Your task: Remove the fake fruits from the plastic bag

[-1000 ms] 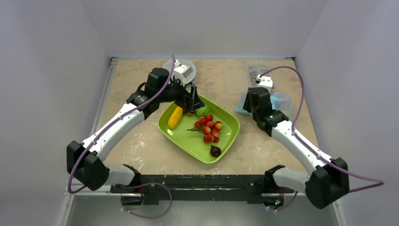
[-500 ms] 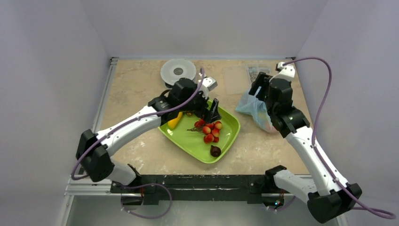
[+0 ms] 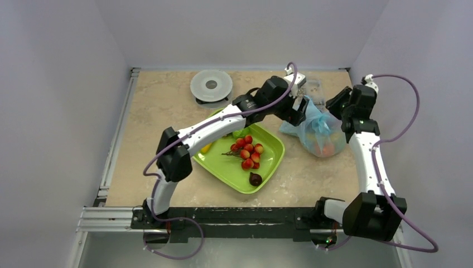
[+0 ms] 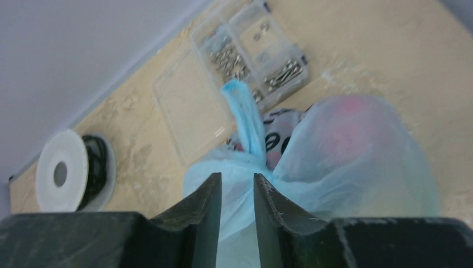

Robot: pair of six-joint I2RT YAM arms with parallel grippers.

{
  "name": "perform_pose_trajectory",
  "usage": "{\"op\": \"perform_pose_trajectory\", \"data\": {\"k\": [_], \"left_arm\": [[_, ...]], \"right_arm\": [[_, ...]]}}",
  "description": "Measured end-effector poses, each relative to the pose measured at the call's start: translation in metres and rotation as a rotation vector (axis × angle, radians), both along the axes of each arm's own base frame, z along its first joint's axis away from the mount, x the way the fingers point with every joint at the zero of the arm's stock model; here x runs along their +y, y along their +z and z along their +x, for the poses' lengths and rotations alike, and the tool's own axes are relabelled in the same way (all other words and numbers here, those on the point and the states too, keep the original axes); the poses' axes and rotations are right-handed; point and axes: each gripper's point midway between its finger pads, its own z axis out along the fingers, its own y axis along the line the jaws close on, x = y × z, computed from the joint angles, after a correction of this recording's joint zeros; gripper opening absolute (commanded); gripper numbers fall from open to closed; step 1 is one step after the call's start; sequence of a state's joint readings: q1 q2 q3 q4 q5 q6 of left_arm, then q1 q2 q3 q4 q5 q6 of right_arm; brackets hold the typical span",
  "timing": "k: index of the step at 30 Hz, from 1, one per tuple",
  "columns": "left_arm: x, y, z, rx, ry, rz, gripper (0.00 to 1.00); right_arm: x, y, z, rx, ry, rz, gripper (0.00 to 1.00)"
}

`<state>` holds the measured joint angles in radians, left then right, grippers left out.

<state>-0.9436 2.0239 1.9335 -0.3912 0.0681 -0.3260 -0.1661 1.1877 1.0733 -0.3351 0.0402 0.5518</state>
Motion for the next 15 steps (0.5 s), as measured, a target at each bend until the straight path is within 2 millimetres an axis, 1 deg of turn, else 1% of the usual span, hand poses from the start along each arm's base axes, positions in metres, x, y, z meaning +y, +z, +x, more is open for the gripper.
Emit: {"op": "perform_pose_trajectory", "data": {"k": [3, 5, 6, 8, 11, 13, 15], "left_arm": [[-0.022, 0.005, 0.020, -0.029, 0.015, -0.020, 1.00], [-0.032, 0.000, 0.028, -0.035, 0.018, -0.022, 0.98], [-0.035, -0.005, 0.030, -0.033, 0.016, -0.019, 0.95], [-0.041, -0.020, 0.032, -0.024, 0.010, -0.004, 0.90], [-0.052, -0.040, 0.037, -0.019, -0.001, 0.020, 0.89], [-0.058, -0.051, 0.040, -0.017, -0.005, 0.027, 0.89], [-0.060, -0.060, 0.041, -0.014, -0.011, 0.039, 0.87]], "right_arm": [[0.020, -0.027, -0.007, 0.044, 0.075, 0.071, 0.23], [0.029, -0.043, -0.017, 0.077, 0.096, 0.106, 0.20], [0.033, -0.052, -0.023, 0.092, 0.104, 0.127, 0.20], [0.039, -0.062, -0.033, 0.105, 0.107, 0.158, 0.17], [0.049, -0.077, -0.048, 0.106, 0.126, 0.211, 0.15], [0.055, -0.089, -0.055, 0.131, 0.135, 0.241, 0.15], [0.060, -0.103, -0.061, 0.166, 0.146, 0.264, 0.15]]}}
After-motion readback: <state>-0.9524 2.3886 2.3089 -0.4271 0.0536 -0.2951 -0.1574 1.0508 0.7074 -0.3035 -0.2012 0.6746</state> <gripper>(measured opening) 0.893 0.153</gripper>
